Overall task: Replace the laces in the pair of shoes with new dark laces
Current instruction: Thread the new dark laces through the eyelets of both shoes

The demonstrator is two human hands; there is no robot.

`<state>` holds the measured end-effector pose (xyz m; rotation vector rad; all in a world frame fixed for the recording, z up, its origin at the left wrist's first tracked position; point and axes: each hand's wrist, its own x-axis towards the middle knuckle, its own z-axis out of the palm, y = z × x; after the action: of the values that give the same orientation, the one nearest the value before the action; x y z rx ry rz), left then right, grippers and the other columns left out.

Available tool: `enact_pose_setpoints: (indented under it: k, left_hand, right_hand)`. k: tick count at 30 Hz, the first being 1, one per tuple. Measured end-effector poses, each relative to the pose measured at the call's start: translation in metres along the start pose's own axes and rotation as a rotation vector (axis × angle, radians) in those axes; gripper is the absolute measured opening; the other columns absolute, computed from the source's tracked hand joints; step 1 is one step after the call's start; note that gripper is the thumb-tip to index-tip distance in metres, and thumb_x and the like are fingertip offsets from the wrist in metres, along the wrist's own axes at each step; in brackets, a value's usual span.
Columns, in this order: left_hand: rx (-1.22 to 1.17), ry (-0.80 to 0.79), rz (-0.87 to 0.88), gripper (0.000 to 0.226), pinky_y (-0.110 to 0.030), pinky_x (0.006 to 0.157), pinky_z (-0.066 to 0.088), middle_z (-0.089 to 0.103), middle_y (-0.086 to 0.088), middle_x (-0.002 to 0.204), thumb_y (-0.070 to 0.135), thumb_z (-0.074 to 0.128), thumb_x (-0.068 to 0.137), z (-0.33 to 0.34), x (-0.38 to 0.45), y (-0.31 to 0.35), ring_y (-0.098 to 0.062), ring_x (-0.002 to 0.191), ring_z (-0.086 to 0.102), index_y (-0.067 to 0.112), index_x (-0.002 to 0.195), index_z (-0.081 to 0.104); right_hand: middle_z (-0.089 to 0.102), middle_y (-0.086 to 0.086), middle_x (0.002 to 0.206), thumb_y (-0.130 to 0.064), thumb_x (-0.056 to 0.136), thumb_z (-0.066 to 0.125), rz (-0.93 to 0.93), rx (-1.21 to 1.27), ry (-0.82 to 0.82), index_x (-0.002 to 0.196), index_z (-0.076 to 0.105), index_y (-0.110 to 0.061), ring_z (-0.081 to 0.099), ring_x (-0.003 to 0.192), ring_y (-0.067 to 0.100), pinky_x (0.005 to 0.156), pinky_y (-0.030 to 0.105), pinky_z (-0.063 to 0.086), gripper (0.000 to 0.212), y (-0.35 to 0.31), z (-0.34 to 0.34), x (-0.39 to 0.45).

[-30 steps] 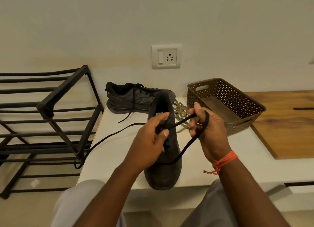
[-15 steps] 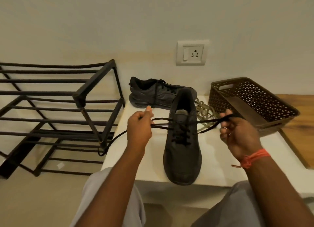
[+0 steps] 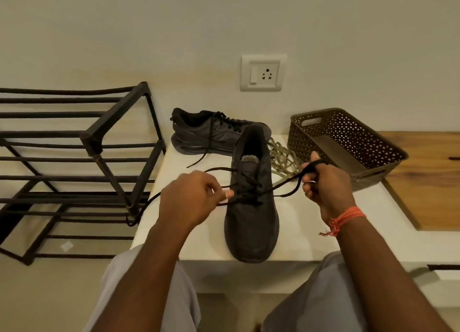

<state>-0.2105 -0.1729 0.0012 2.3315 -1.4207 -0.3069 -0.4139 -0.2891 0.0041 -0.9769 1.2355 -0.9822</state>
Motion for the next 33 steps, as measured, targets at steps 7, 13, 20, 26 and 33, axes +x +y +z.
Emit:
enact_pose_setpoints:
  k: [7, 13, 20, 26, 33]
  left_hand:
    - [-0.502, -0.051, 0.237, 0.035, -0.031, 0.094, 0.047, 0.058, 0.011, 0.120, 0.043, 0.057, 0.092, 0.024, -0.010, 0.034, -0.006, 0.111, 0.052, 0.032, 0.124, 0.055]
    - [-0.496, -0.231, 0.153, 0.015, -0.023, 0.058, 0.051, 0.069, 0.008, 0.070, 0.034, 0.063, 0.091, 0.018, -0.012, 0.034, 0.001, 0.055, 0.061, 0.025, 0.099, 0.070]
    - [-0.365, -0.567, 0.167, 0.012, -0.015, 0.048, 0.041, 0.065, 0.007, 0.062, 0.029, 0.071, 0.085, -0.012, -0.011, -0.007, -0.001, 0.045, 0.053, 0.018, 0.083, 0.073]
    - [-0.581, -0.179, 0.339, 0.006, -0.019, 0.065, 0.047, 0.065, 0.011, 0.075, 0.031, 0.070, 0.084, -0.001, -0.009, 0.014, -0.008, 0.072, 0.057, 0.027, 0.080, 0.069]
    - [-0.860, 0.117, 0.335, 0.015, -0.015, 0.077, 0.049, 0.059, 0.002, 0.117, 0.009, 0.060, 0.081, -0.008, -0.005, 0.013, -0.007, 0.103, 0.059, 0.016, 0.067, 0.057]
  right_hand:
    - [0.057, 0.008, 0.061, -0.066, 0.081, 0.055, 0.004, -0.057, -0.547, 0.066, 0.066, -0.018, 0.051, 0.049, 0.019, 0.050, 0.025, 0.040, 0.051, 0.002, 0.019, -0.025]
    - [0.050, 0.004, 0.055, -0.071, 0.083, 0.048, 0.045, -0.140, -0.280, 0.062, 0.058, -0.015, 0.040, 0.044, 0.013, 0.044, 0.023, 0.030, 0.061, 0.001, 0.012, -0.014]
    - [0.056, 0.005, 0.060, -0.024, 0.095, 0.059, 0.008, -0.223, -0.148, 0.083, 0.067, -0.006, 0.041, 0.041, 0.012, 0.043, 0.023, 0.034, 0.023, 0.004, 0.000, -0.002]
    - [0.036, 0.009, 0.138, -0.030, 0.061, 0.090, -0.318, -0.937, -0.281, 0.140, 0.041, -0.018, 0.058, 0.102, 0.024, 0.087, 0.040, 0.055, 0.094, 0.017, 0.008, -0.013]
    - [0.016, 0.005, 0.149, -0.021, 0.058, 0.091, -0.917, -0.702, -0.122, 0.150, 0.019, -0.027, 0.035, 0.110, -0.018, 0.086, 0.010, 0.050, 0.118, 0.009, 0.023, -0.036]
